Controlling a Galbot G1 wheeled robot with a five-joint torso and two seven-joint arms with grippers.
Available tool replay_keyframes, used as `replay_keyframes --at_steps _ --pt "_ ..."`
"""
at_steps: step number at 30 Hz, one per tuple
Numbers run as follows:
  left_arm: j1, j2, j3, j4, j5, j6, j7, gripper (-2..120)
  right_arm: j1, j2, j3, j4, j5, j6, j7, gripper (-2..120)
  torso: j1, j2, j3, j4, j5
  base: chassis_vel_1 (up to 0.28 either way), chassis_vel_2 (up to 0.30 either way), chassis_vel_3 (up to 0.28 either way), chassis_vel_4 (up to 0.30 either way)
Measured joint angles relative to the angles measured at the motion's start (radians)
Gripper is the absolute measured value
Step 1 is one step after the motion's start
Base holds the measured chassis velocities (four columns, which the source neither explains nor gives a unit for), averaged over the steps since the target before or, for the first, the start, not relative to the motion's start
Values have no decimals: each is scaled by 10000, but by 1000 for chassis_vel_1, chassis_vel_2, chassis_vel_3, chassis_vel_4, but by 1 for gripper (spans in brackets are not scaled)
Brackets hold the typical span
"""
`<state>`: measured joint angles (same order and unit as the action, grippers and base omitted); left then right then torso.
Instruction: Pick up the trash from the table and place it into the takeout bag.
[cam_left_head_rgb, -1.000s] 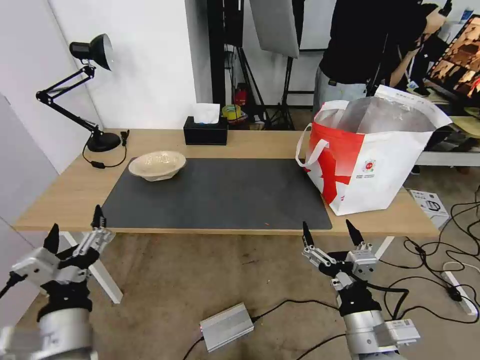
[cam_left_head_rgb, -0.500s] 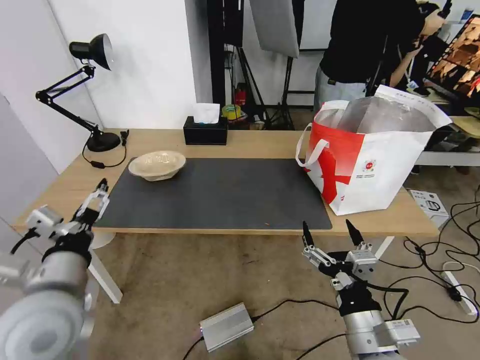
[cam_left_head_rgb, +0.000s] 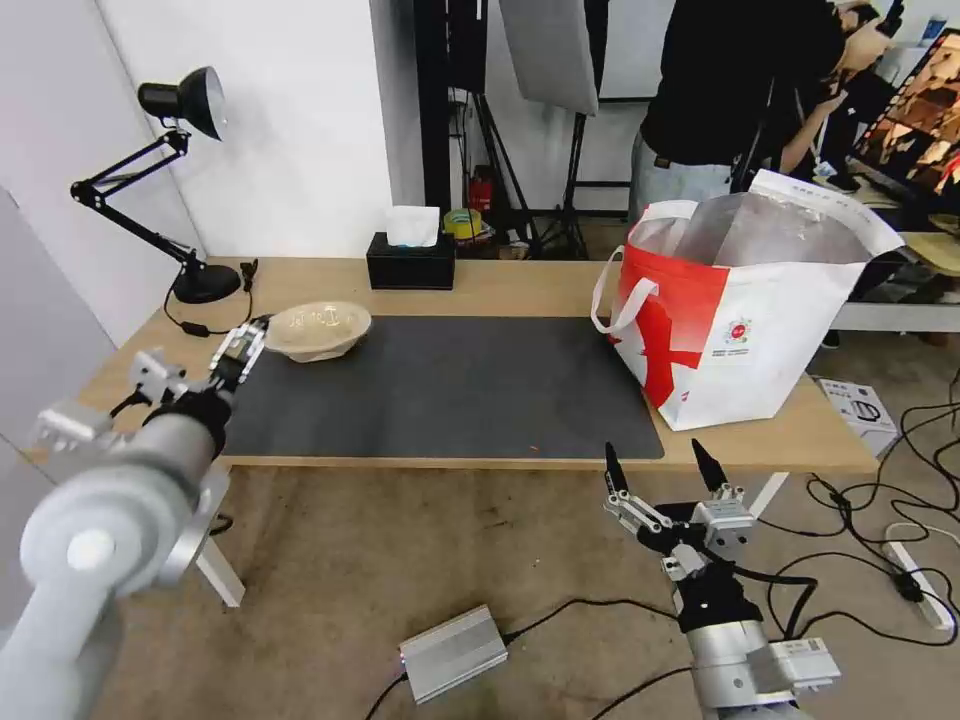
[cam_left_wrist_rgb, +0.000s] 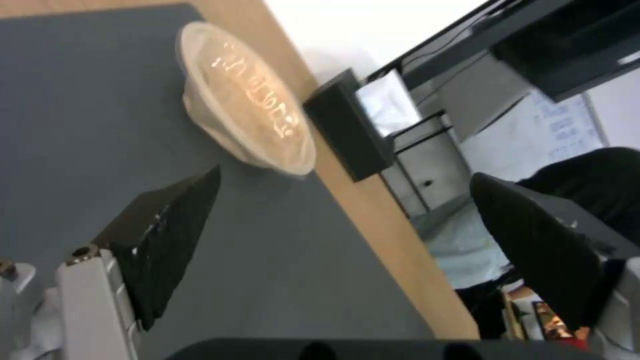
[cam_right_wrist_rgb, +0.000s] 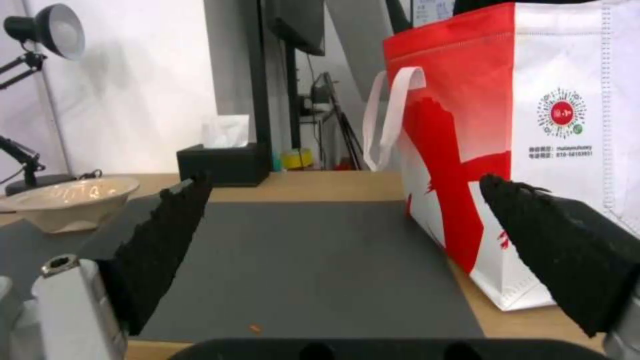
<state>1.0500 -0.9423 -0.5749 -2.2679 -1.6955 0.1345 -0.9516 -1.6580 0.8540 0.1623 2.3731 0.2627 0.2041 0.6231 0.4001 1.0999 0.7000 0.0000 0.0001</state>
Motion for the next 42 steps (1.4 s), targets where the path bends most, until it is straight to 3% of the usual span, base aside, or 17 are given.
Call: replay_keyframes --at_steps 2,4,7,21,42 --pt "-785 16 480 614 -172 38 -573 100 0 0 0 0 -1 0 0 100 0 0 0 -1 -2 0 0 0 0" --pt "-1008 11 621 808 -232 39 -675 100 0 0 0 0 0 0 0 100 0 0 0 0 -1 0 0 0 0" --pt "-1878 -77 1213 1656 -328 39 -1297 100 1 0 0 0 0 0 0 100 0 -1 0 0 -2 0 0 0 0" --pt "-3964 -457 2741 3541 -524 1 -2387 100 0 0 0 0 0 0 0 100 0 0 0 -1 0 0 0 0 0" --pt "-5666 -1358 3825 5721 13 -142 -2626 100 0 0 0 0 0 0 0 100 -1 0 0 0 -1 0 0 0 0"
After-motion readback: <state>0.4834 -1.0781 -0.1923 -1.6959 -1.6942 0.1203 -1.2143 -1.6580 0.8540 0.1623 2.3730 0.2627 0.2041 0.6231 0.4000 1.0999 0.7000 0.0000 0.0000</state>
